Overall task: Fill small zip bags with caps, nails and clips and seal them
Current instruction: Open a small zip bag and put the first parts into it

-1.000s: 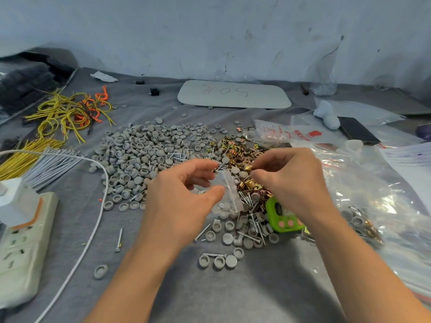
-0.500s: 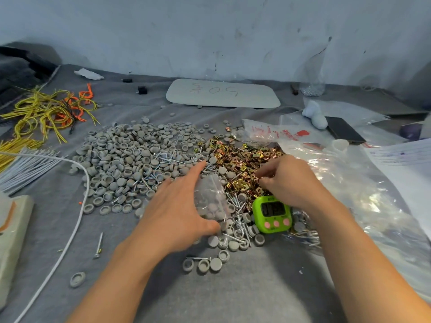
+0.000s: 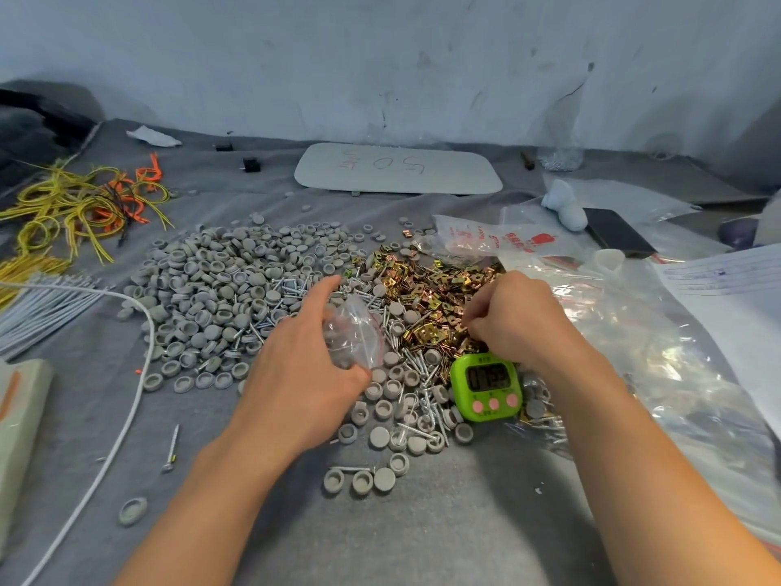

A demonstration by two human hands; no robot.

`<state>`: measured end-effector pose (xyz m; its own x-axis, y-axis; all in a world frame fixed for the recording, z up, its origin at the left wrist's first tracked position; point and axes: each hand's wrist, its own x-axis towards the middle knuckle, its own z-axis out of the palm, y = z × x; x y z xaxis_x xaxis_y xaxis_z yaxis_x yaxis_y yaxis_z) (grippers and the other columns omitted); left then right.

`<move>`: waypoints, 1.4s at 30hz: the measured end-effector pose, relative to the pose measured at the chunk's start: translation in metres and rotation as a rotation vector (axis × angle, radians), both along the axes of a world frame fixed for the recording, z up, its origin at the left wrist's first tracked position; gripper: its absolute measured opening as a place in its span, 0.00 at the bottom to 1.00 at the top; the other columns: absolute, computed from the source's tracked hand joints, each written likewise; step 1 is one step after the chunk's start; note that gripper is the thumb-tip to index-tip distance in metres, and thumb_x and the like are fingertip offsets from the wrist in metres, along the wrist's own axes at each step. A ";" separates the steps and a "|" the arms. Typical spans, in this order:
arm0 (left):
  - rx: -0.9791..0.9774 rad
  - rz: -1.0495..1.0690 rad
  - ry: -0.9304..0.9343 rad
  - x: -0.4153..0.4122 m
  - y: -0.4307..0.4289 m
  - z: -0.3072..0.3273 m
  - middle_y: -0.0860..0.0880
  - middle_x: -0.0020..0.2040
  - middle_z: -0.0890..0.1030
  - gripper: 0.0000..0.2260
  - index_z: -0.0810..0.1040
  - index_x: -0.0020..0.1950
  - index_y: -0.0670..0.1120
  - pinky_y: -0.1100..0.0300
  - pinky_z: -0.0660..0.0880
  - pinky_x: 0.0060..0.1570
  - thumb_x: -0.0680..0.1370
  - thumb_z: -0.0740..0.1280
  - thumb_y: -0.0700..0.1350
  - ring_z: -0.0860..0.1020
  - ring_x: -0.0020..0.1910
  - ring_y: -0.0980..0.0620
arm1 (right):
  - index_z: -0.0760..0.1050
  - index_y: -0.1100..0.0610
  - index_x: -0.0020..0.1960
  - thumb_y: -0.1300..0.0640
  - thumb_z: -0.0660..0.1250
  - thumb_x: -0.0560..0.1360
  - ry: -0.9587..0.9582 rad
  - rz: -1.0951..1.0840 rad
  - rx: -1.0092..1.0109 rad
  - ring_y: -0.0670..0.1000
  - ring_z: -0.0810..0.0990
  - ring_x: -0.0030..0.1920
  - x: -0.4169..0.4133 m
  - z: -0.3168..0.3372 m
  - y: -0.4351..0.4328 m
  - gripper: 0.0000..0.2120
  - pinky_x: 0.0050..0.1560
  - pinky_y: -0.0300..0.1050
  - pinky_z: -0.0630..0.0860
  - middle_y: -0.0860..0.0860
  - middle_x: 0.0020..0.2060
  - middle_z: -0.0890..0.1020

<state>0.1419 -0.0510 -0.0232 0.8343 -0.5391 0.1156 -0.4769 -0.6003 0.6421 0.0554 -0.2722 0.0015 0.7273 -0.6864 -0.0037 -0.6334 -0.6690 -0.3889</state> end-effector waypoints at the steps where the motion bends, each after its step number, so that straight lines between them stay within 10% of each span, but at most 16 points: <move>1: -0.001 0.004 -0.003 0.000 0.000 0.000 0.58 0.61 0.76 0.48 0.52 0.78 0.68 0.54 0.74 0.51 0.69 0.78 0.47 0.79 0.51 0.53 | 0.86 0.46 0.41 0.60 0.74 0.75 0.030 -0.007 -0.017 0.52 0.82 0.46 0.000 0.001 -0.001 0.10 0.44 0.43 0.77 0.49 0.44 0.86; 6: 0.006 0.008 0.006 -0.002 0.002 -0.002 0.56 0.61 0.76 0.47 0.53 0.76 0.70 0.52 0.76 0.53 0.69 0.78 0.46 0.80 0.49 0.52 | 0.86 0.45 0.41 0.61 0.76 0.75 -0.170 -0.011 0.064 0.45 0.82 0.39 -0.006 0.003 -0.002 0.11 0.35 0.35 0.73 0.44 0.39 0.85; 13: 0.016 0.014 0.004 -0.003 -0.002 0.000 0.55 0.61 0.76 0.45 0.55 0.76 0.70 0.46 0.78 0.59 0.69 0.78 0.48 0.79 0.54 0.51 | 0.87 0.65 0.49 0.82 0.66 0.69 -0.751 0.151 1.281 0.55 0.88 0.51 -0.011 0.004 0.036 0.19 0.52 0.44 0.83 0.60 0.48 0.88; 20: -0.010 0.015 -0.012 -0.006 -0.003 0.001 0.54 0.59 0.78 0.44 0.56 0.74 0.72 0.47 0.78 0.58 0.68 0.78 0.50 0.79 0.53 0.51 | 0.88 0.64 0.47 0.73 0.70 0.65 -0.828 0.117 1.639 0.55 0.88 0.47 -0.008 0.006 0.058 0.14 0.44 0.42 0.84 0.63 0.50 0.87; 30: -0.053 -0.057 -0.019 -0.002 0.004 0.005 0.58 0.60 0.78 0.43 0.59 0.74 0.71 0.54 0.77 0.56 0.65 0.78 0.55 0.79 0.54 0.54 | 0.88 0.62 0.49 0.60 0.68 0.73 -0.778 0.185 1.615 0.52 0.88 0.41 -0.008 0.010 0.064 0.11 0.39 0.41 0.84 0.62 0.46 0.87; 35: -0.398 -0.182 0.066 -0.008 0.005 0.016 0.66 0.66 0.77 0.32 0.71 0.70 0.70 0.59 0.72 0.62 0.66 0.70 0.69 0.76 0.65 0.64 | 0.86 0.63 0.49 0.61 0.69 0.72 -0.805 0.196 1.533 0.50 0.85 0.34 -0.004 0.008 0.068 0.10 0.36 0.42 0.83 0.61 0.41 0.87; 42: -0.610 -0.137 -0.034 -0.017 0.001 0.024 0.65 0.53 0.84 0.13 0.85 0.56 0.62 0.74 0.71 0.56 0.72 0.76 0.51 0.80 0.57 0.64 | 0.82 0.59 0.49 0.61 0.71 0.71 -0.804 0.300 1.413 0.50 0.83 0.34 -0.008 0.009 0.073 0.07 0.34 0.41 0.81 0.56 0.37 0.84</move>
<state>0.1250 -0.0500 0.0013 0.7525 -0.4700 0.4614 -0.5498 -0.0624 0.8330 0.0479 -0.1992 0.0100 0.9493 -0.3113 -0.0444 0.0964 0.4228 -0.9011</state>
